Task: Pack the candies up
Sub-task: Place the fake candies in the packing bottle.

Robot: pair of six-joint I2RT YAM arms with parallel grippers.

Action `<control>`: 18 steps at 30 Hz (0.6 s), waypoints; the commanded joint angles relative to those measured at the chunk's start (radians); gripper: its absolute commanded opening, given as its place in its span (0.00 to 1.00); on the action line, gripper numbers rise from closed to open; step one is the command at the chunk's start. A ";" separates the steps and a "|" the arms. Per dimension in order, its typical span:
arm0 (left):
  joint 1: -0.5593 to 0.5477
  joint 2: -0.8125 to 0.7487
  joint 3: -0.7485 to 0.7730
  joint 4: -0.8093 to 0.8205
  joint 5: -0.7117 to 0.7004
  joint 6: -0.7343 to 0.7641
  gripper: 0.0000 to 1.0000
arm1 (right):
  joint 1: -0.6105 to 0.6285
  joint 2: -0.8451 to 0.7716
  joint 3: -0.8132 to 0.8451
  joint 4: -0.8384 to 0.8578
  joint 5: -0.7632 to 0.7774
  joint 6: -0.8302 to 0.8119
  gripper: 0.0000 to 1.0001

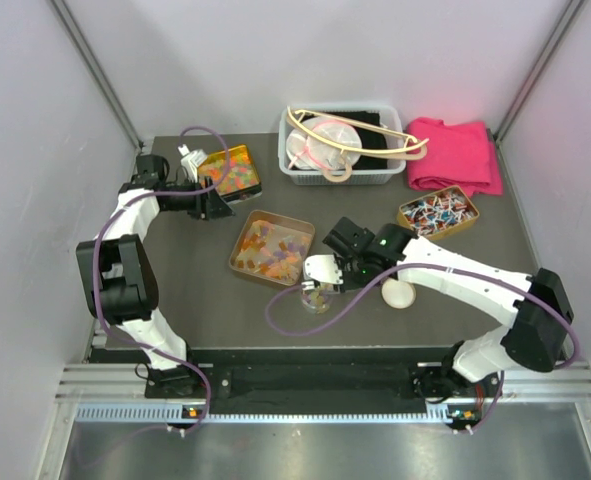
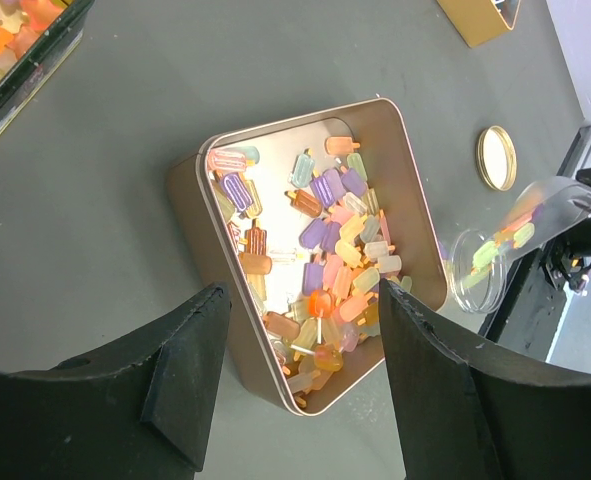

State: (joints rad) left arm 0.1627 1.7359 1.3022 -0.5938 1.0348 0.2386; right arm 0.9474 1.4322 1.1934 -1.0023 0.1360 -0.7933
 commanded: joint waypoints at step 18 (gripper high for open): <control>0.003 -0.039 -0.021 0.019 0.019 0.024 0.66 | 0.102 0.053 0.107 -0.052 0.177 -0.080 0.00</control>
State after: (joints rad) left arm 0.1631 1.7359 1.2888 -0.5911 1.0348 0.2386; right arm 1.0279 1.4757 1.2457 -1.0473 0.2722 -0.8551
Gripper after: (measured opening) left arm 0.656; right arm 0.288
